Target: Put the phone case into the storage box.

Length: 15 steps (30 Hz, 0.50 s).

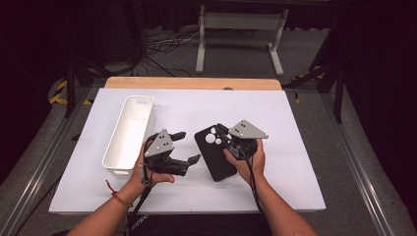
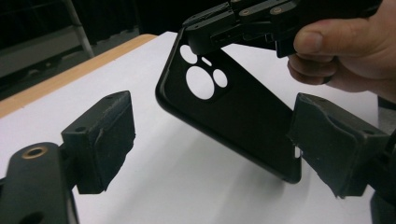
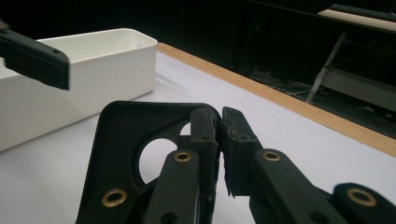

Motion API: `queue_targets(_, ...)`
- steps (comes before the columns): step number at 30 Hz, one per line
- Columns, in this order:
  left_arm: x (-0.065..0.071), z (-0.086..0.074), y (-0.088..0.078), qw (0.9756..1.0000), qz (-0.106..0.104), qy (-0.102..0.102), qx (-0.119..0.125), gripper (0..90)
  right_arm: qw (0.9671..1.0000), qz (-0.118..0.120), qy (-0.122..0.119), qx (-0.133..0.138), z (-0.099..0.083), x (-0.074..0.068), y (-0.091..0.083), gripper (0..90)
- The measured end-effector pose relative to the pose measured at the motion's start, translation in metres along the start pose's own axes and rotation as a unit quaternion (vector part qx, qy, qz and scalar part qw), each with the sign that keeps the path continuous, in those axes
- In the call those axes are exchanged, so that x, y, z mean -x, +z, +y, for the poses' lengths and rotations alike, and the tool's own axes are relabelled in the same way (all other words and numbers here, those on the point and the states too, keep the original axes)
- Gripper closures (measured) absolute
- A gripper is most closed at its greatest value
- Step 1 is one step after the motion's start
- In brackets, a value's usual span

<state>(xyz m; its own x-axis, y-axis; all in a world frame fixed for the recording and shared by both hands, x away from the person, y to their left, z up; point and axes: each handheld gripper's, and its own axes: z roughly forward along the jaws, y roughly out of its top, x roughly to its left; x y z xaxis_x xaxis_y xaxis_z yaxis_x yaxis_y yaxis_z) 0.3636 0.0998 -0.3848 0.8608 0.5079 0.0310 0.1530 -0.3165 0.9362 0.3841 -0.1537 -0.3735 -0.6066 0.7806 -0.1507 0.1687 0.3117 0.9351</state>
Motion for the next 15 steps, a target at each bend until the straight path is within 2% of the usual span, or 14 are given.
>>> queue_targets(3,0.0,-0.002,0.002,1.0,0.0,-0.009,-0.003,22.7,0.9999,0.002,-0.011,0.005,0.001,-0.007,0.0,84.5)
queue_targets(5,0.001,-0.002,0.002,0.9998,0.016,-0.006,-0.008,29.7,0.9997,0.001,-0.019,0.013,0.001,-0.011,-0.001,84.5)
queue_targets(9,-0.001,-0.005,0.003,0.9998,0.012,-0.01,-0.009,38.1,0.9988,-0.003,-0.034,0.035,0.002,-0.018,-0.006,84.5)
queue_targets(10,-0.003,-0.006,0.003,0.9998,0.008,-0.016,-0.008,39.4,0.9985,-0.003,-0.037,0.04,0.002,-0.02,-0.006,84.5)
queue_targets(11,-0.003,-0.006,0.003,0.9997,0.005,-0.021,-0.006,42.2,0.9983,-0.002,-0.039,0.043,0.002,-0.021,-0.007,84.5)
queue_targets(14,-0.005,-0.006,0.001,0.9998,0.01,-0.019,0.002,50.7,0.9978,0.0,-0.046,0.048,0.002,-0.026,-0.008,84.4)
queue_targets(15,-0.006,-0.007,0.0,0.9997,0.005,-0.026,0.001,54.5,0.9976,0.0,-0.047,0.05,0.002,-0.026,-0.008,84.5)
